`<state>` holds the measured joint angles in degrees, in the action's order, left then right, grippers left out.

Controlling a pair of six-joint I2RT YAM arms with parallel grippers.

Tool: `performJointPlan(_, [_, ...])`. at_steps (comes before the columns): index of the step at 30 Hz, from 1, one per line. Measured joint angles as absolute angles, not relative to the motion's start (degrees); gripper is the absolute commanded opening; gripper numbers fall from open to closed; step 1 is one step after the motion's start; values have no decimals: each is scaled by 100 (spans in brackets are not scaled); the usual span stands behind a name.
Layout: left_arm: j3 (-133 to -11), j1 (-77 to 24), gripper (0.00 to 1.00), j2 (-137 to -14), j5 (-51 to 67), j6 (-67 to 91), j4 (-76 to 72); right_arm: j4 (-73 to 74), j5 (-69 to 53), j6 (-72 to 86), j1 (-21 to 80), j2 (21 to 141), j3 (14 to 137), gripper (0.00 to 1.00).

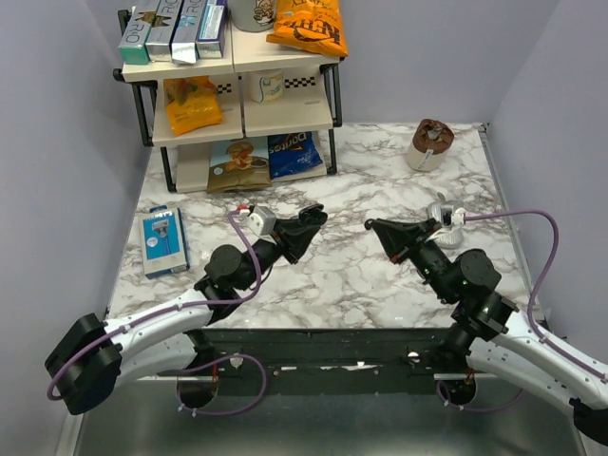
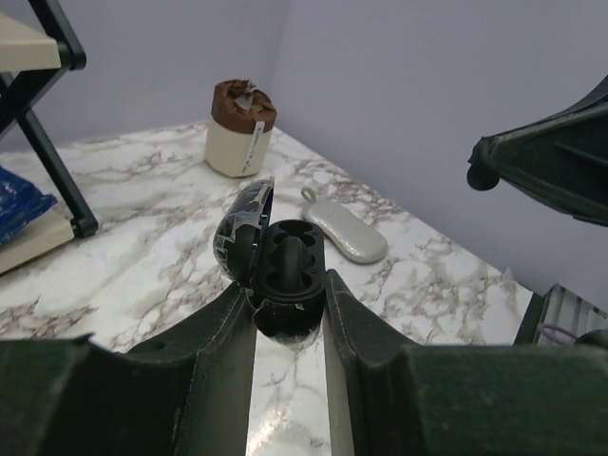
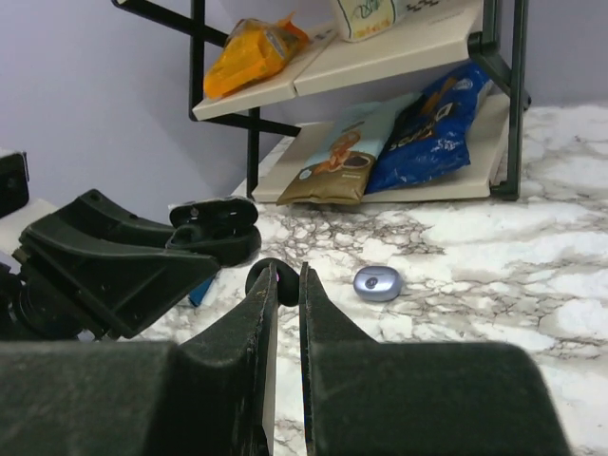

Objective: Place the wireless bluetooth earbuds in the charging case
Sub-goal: Place the earbud in the charging case.

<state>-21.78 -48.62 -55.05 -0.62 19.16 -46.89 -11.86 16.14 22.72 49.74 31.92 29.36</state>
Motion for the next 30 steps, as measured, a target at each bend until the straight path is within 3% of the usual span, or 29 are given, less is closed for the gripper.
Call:
performJointPlan(13, [-2781,-5118,0,-6812,224,1914,-5887,-2169,1470,1791,4993,3544,2864,1])
performJointPlan(30, [-2956,-5363,0,-7249,349,1911,-6460,-2923,1212,1942,4993,4082,2858,1])
